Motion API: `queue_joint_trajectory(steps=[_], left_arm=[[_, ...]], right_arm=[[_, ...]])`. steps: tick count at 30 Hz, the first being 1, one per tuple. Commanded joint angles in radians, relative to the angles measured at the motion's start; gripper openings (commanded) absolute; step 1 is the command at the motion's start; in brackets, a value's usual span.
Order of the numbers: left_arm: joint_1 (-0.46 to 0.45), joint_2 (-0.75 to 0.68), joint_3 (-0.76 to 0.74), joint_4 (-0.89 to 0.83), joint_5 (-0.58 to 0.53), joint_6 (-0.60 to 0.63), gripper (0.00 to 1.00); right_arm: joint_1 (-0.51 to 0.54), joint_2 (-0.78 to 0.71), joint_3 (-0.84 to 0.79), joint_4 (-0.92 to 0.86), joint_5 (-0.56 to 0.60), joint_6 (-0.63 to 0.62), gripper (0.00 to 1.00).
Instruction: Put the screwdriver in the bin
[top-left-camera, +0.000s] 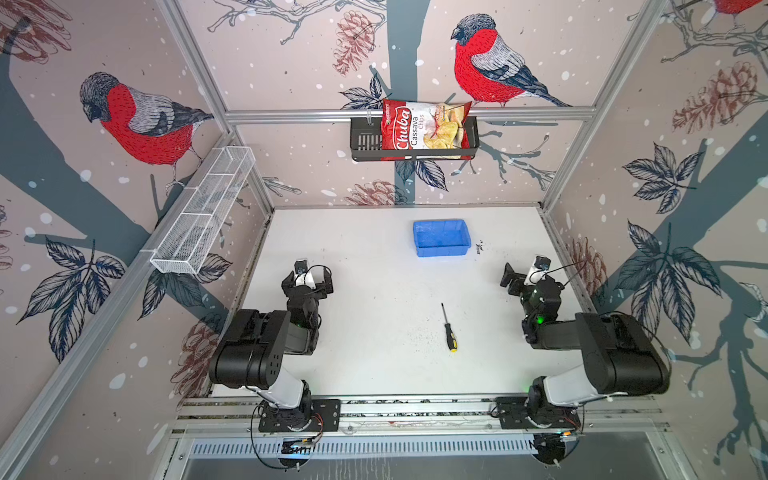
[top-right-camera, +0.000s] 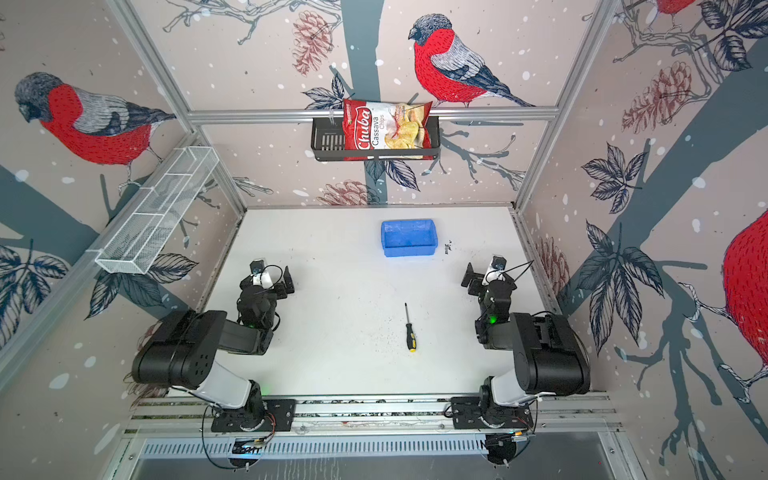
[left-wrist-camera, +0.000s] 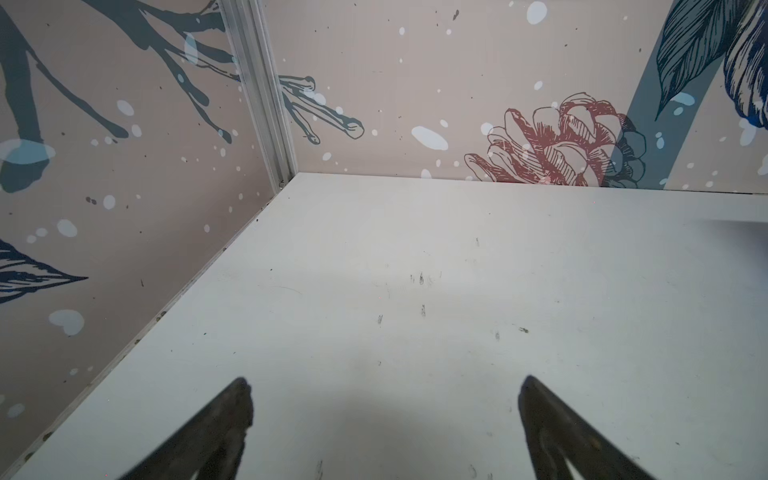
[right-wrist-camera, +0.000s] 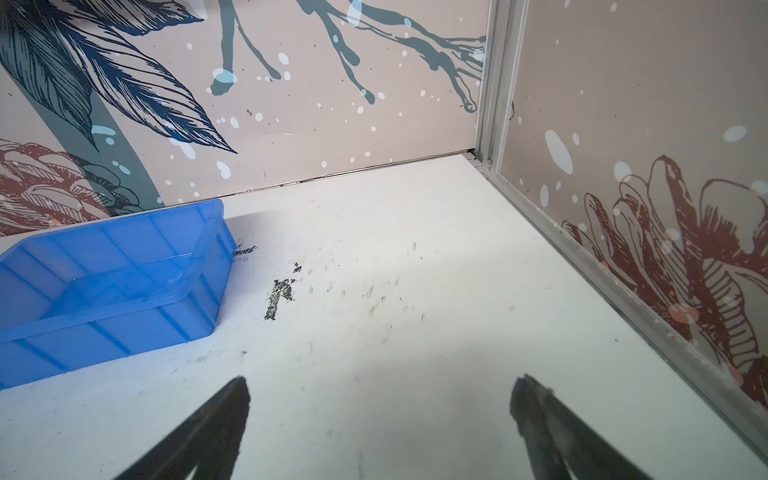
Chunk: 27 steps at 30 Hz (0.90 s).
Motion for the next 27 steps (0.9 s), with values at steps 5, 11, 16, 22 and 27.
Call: queue_joint_trajectory(steps=[5,11,16,22,27], left_arm=[[0.001,-0.002,-0.001,0.063,0.009,0.008,0.98],[0.001,-0.002,-0.002,0.063,0.009,0.008,0.98],[0.001,-0.003,-0.002,0.063,0.009,0.007,0.98],[0.001,-0.002,-0.002,0.063,0.009,0.008,0.98],[0.001,-0.002,-0.001,0.063,0.008,0.008,0.98]], right_arm=[[0.001,0.001,0.002,0.04,0.01,-0.005,1.0],[-0.001,0.001,0.002,0.04,0.008,-0.004,0.99],[-0.004,0.001,0.003,0.038,0.001,-0.002,1.0],[-0.004,0.002,0.003,0.037,0.001,-0.002,0.99],[-0.004,0.001,0.002,0.038,0.001,-0.002,0.98]])
